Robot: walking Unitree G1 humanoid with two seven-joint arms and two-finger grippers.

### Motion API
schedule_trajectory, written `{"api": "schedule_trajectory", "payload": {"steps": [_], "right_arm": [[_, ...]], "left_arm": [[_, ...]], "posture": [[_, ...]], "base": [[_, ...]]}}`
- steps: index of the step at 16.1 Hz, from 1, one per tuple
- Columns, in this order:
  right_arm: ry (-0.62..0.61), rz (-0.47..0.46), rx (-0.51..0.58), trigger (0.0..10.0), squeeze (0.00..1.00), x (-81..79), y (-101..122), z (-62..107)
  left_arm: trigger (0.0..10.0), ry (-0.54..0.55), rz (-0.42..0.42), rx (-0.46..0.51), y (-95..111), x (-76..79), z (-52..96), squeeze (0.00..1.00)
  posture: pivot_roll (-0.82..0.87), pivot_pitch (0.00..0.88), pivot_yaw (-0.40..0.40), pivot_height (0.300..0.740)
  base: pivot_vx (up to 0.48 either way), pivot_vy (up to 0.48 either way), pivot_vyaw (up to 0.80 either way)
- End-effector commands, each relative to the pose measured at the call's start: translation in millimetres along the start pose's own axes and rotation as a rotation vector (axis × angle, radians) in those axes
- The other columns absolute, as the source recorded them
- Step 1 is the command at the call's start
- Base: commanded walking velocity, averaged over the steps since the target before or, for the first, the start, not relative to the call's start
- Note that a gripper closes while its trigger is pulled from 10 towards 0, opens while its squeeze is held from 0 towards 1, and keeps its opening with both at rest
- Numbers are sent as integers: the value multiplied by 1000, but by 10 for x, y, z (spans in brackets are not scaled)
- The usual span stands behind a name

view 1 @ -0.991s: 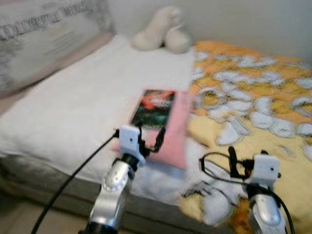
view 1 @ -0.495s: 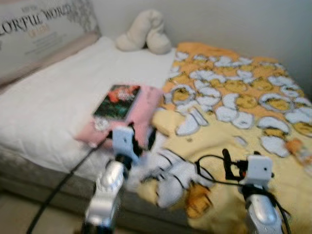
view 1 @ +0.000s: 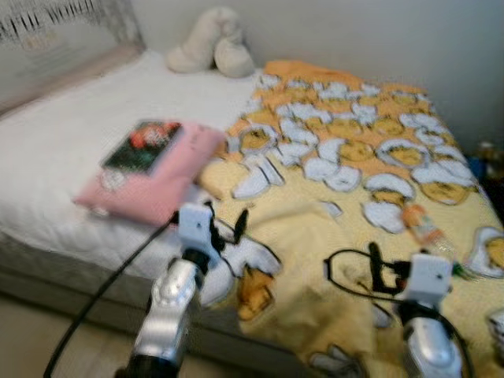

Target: Clean up the room

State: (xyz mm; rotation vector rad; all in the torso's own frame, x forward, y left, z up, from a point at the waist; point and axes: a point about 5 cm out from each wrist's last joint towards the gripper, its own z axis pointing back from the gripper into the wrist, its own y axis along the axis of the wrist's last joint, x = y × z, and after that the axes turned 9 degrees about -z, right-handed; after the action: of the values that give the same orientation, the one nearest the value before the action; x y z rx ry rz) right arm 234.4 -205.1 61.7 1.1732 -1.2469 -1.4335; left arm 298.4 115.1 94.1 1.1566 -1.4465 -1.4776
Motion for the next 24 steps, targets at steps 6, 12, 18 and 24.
{"api": "schedule_trajectory", "payload": {"steps": [6, 12, 18, 24], "right_arm": [[16, 0, 18, 10000, 0, -62, 2, -23], [29, 11, 20, 10000, 0, -90, 3, -47], [10, 22, 2, 10000, 0, -45, -39, -42], [-44, 128, -5, 10000, 0, 77, 137, -287]], "left_arm": [[10000, -64, -13, 7, 16, 60, -28, 0], [10000, -10, 26, -6, 45, 0, -101, 0], [10000, -117, -26, 60, 164, 98, -173, 0], [10000, -212, -77, 117, 275, 180, -184, 0]], "posture": [[104, 0, 12, 740], [100, 0, 16, 740], [96, 0, 18, 740], [96, 0, 33, 740]], "base": [[0, -441, 0], [237, -74, 0], [476, 0, 0], [474, 0, 0]]}}
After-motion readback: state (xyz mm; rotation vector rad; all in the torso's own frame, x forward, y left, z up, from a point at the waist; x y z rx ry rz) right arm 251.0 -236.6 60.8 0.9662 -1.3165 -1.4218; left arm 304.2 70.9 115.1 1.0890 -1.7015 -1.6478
